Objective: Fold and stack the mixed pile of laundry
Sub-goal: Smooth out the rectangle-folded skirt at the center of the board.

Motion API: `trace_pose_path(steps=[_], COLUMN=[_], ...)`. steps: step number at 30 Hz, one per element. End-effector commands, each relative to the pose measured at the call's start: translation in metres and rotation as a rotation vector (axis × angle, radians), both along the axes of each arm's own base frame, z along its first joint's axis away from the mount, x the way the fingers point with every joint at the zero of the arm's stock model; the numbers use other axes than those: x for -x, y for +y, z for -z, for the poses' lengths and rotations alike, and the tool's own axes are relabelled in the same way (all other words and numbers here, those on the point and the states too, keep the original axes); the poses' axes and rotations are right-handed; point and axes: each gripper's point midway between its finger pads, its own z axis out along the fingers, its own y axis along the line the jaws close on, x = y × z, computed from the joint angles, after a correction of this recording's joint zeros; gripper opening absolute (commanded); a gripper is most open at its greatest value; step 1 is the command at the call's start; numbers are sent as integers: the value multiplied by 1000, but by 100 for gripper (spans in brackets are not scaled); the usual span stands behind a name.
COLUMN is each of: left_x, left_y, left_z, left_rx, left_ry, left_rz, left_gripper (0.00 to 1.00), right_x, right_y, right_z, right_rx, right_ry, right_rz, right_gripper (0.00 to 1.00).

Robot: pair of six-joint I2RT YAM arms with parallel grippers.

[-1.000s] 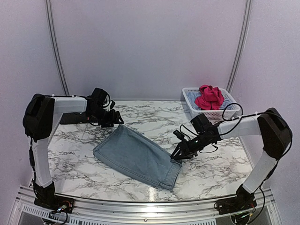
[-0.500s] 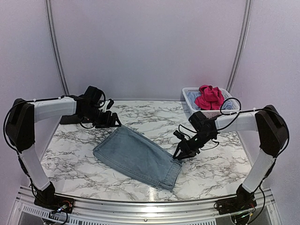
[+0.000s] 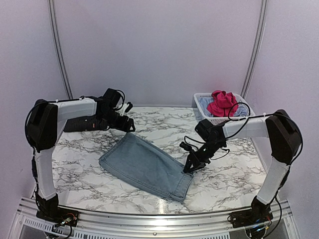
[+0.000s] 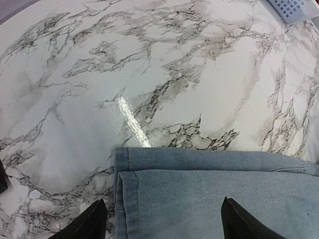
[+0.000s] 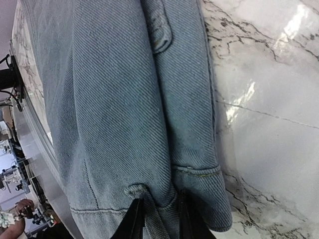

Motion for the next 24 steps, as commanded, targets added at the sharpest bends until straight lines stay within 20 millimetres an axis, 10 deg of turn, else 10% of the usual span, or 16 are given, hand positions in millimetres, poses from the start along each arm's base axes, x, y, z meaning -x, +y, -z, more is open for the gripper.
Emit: trace_pose_path(steps=[1,4,16,24], left_x=[-14,-22,-28,-28], left_y=[6,8,8,9], left_z=[9,13,50,47], left_rx=[-58,-51,-34,15], left_ry=[-18,-13,52,80], left_rz=[75,87,125,111], left_gripper=[81,75,66,13], right_x=[1,-3,-8,-12], right_y=[7,9,11,11], right_z=[-10,-14,-13,-18], right_rx=[-13,-15,-7,-6], right_ry=[1,-13,-16,-24], right_rz=[-45,-52,-55,-42], right_gripper=[14,0,0,0])
